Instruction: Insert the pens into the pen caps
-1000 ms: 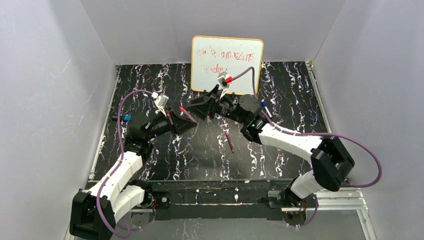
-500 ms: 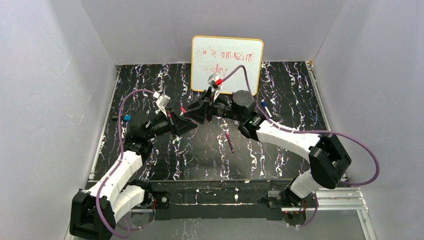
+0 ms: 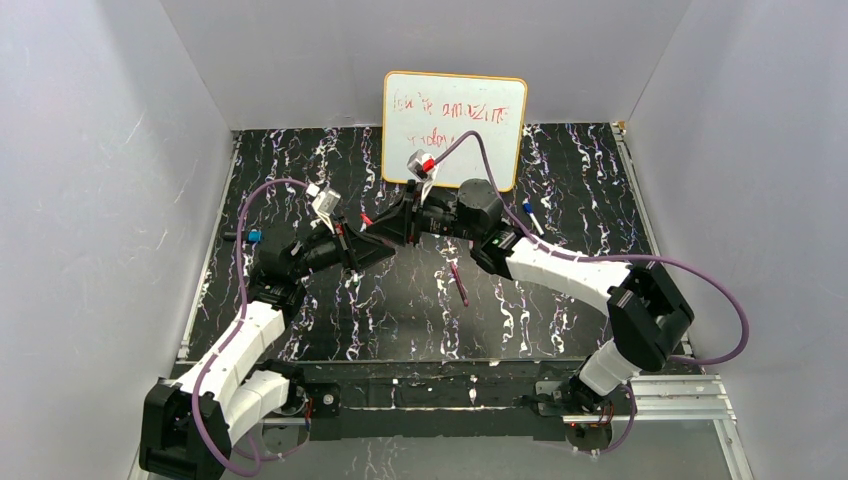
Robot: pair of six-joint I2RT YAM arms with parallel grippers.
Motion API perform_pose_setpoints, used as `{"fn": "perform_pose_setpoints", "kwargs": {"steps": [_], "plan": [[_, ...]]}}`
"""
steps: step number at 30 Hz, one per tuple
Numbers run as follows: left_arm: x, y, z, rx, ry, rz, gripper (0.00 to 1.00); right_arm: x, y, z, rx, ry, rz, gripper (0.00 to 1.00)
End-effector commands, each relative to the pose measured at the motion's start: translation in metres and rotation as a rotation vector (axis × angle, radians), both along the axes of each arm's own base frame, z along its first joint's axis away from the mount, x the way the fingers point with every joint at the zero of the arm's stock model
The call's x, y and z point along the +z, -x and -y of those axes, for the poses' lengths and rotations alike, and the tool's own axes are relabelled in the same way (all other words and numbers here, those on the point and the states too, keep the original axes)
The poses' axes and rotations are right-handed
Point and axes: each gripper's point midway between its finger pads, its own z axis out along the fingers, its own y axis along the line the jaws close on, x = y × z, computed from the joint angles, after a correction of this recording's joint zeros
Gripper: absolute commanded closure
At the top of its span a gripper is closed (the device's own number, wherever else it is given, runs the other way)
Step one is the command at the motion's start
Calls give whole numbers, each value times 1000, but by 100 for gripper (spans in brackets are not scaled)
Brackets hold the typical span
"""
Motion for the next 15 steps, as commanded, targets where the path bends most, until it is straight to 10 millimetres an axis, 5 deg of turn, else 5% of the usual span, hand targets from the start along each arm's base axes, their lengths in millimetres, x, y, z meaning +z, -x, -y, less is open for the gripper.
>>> {"fn": "perform_pose_setpoints", "kwargs": {"steps": [1, 5, 7, 11, 15], "plan": [[17, 5, 2, -31, 11, 50, 100, 28, -1, -6, 19, -58, 50, 74], [14, 4, 2, -22, 7, 39, 100, 27, 0, -6, 26, -64, 38, 99], [12, 1, 1, -10, 2, 29, 98, 26, 0, -6, 24, -78, 27, 99], [11, -2, 1, 5, 4, 26, 73, 27, 1, -5, 21, -116, -11, 99], [13, -6, 0, 24, 14, 36, 65, 31, 3, -4, 13, -191, -58, 99]]}}
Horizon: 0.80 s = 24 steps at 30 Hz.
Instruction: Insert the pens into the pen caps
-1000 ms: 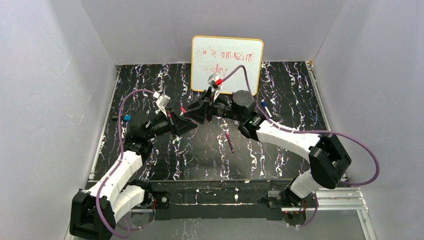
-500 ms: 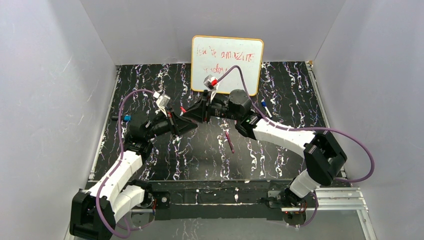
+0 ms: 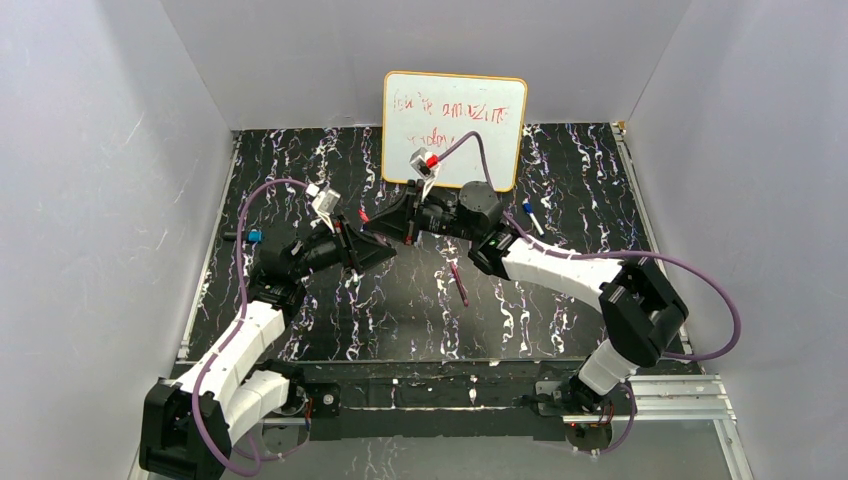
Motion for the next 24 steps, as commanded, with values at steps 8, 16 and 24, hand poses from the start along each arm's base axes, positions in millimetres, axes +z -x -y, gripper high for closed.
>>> {"fn": "perform_pose_setpoints", "kwargs": {"steps": [8, 16, 24], "plan": [[15, -10, -2, 48, 25, 72, 65, 25, 11, -6, 8, -193, -72, 99], [13, -10, -2, 57, 27, 75, 100, 24, 15, -6, -17, -227, -90, 99], [6, -5, -2, 44, 18, 51, 100, 29, 2, 8, -132, -248, -65, 99]]}}
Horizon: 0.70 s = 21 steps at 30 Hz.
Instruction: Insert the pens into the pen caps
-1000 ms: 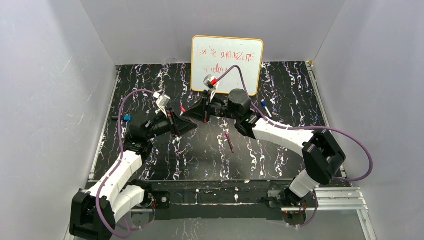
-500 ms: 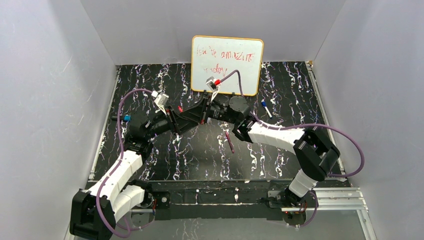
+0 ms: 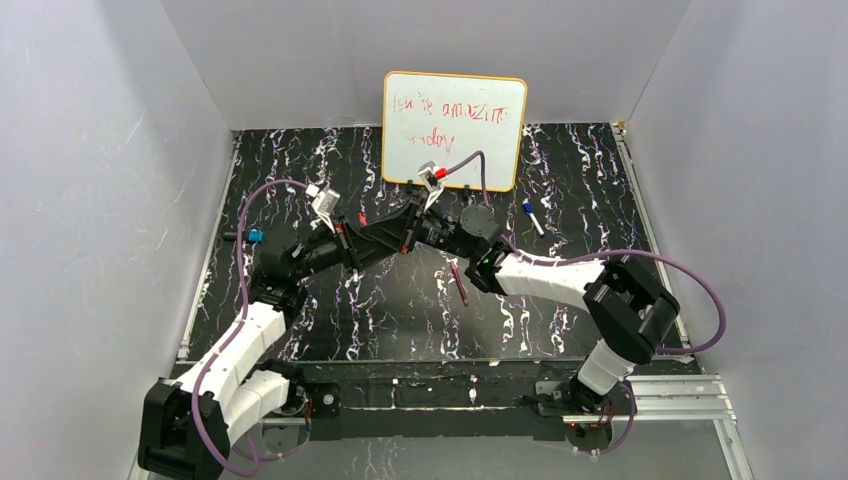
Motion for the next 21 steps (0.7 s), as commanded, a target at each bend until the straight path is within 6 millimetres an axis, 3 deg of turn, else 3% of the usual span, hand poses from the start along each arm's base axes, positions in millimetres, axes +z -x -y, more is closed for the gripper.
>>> {"fn": "perform_pose_setpoints", "kwargs": {"steps": [1, 10, 15, 21], "plan": [[-1, 1, -2, 10, -7, 37, 100, 35, -2, 15, -75, -83, 54, 99], [-15, 3, -5, 4, -78, 1, 100, 33, -10, 25, -154, -69, 55, 99], [-16, 2, -6, 8, -92, -9, 82, 34, -13, 29, -182, -72, 53, 99], [-14, 1, -6, 14, -88, -3, 69, 33, -17, 35, -220, -77, 48, 99]]}}
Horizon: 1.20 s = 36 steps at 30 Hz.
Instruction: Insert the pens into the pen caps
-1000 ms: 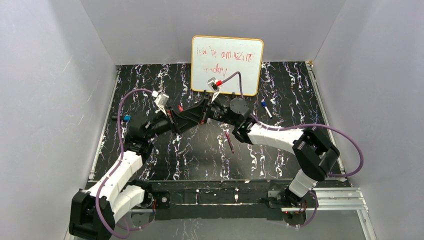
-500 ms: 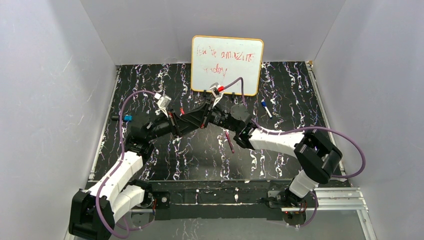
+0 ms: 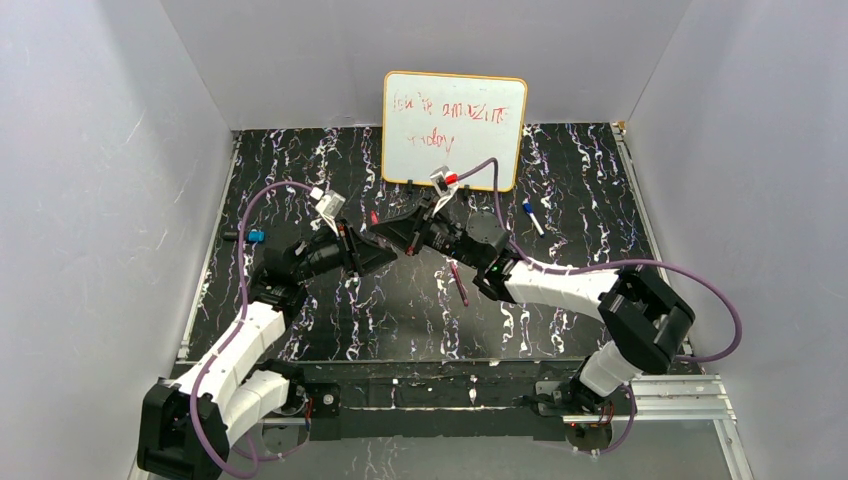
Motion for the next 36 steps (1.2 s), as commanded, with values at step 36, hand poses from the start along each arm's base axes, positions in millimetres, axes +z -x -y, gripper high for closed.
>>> {"fn": "perform_pose_setpoints", "kwargs": {"steps": [36], "plan": [[23, -10, -4, 51, 45, 79, 59, 36, -8, 7, -40, -115, 43, 99]]}}
